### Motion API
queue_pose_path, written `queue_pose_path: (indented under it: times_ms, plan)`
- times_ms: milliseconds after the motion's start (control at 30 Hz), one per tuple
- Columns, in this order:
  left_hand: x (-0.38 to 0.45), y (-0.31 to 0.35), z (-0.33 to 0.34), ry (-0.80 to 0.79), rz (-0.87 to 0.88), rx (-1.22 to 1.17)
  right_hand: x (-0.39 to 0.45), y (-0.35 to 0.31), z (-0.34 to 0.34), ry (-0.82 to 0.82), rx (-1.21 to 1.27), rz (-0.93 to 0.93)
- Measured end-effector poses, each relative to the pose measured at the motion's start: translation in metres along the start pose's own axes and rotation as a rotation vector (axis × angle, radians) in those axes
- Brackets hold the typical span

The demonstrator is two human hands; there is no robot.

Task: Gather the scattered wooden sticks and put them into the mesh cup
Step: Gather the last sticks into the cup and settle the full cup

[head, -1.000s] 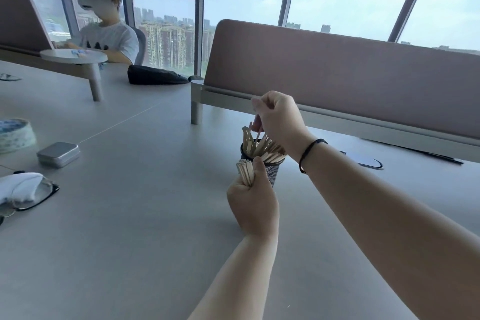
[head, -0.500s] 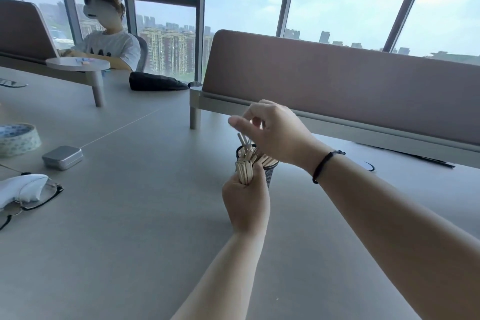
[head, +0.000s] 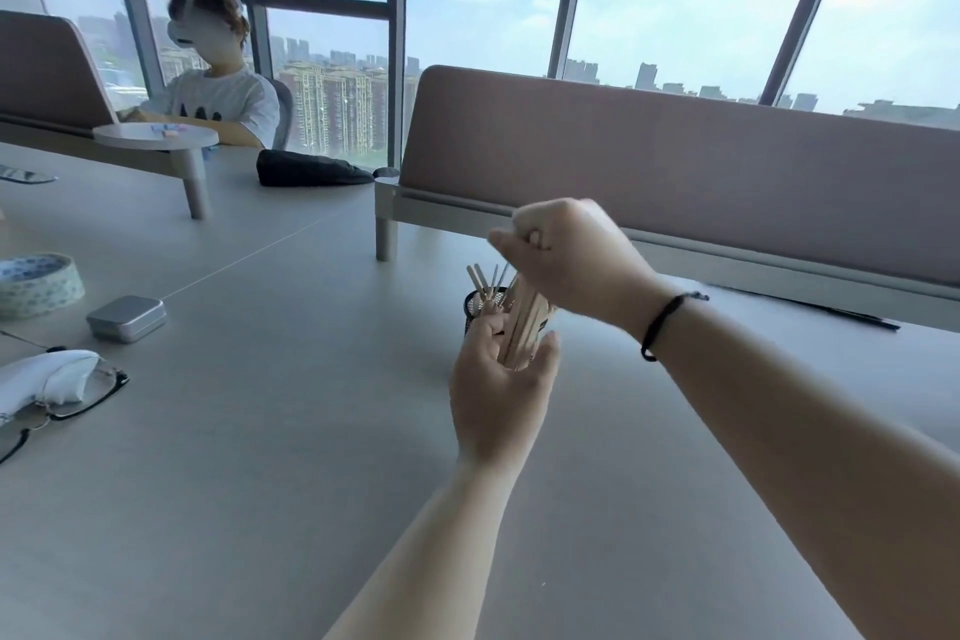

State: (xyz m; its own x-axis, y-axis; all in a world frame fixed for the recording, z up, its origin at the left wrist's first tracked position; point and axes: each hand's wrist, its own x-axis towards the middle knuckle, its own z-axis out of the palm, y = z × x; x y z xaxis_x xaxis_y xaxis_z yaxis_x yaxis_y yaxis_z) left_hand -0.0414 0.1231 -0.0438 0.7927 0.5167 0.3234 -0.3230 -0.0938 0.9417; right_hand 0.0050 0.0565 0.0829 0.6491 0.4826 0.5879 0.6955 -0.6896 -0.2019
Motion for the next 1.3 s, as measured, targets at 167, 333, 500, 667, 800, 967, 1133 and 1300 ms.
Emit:
queue_pose_path:
  times_ms: [167, 333, 500, 667, 800, 967, 1133, 1300]
  plan:
    - [0.007, -0.015, 0.001, 0.08, -0.097, 0.047, 0.038, 0.022, -0.027, 0.323, 0.065, 0.112]
    - [0.017, -0.025, 0.001, 0.146, -0.196, 0.061, 0.041, 0.035, 0.013, 0.162, -0.158, 0.147]
    - [0.025, -0.037, 0.002, 0.033, -0.186, 0.182, 0.03, 0.041, 0.055, -0.106, -0.299, 0.161]
    - [0.032, -0.039, 0.002, -0.093, -0.14, 0.23, 0.028, 0.046, 0.064, -0.245, -0.327, 0.201]
    - [0.036, -0.042, 0.001, -0.092, -0.149, 0.218, 0.029, 0.053, 0.062, -0.402, -0.31, 0.298]
    - [0.035, -0.039, -0.001, -0.125, -0.162, 0.226, 0.031, 0.047, 0.052, -0.555, -0.127, 0.341]
    - [0.031, -0.037, -0.001, -0.139, -0.153, 0.243, 0.016, 0.043, 0.044, -0.329, 0.331, 0.424]
    - [0.029, -0.036, 0.0, -0.138, -0.197, 0.262, -0.031, 0.052, 0.044, 0.086, 0.881, 0.672]
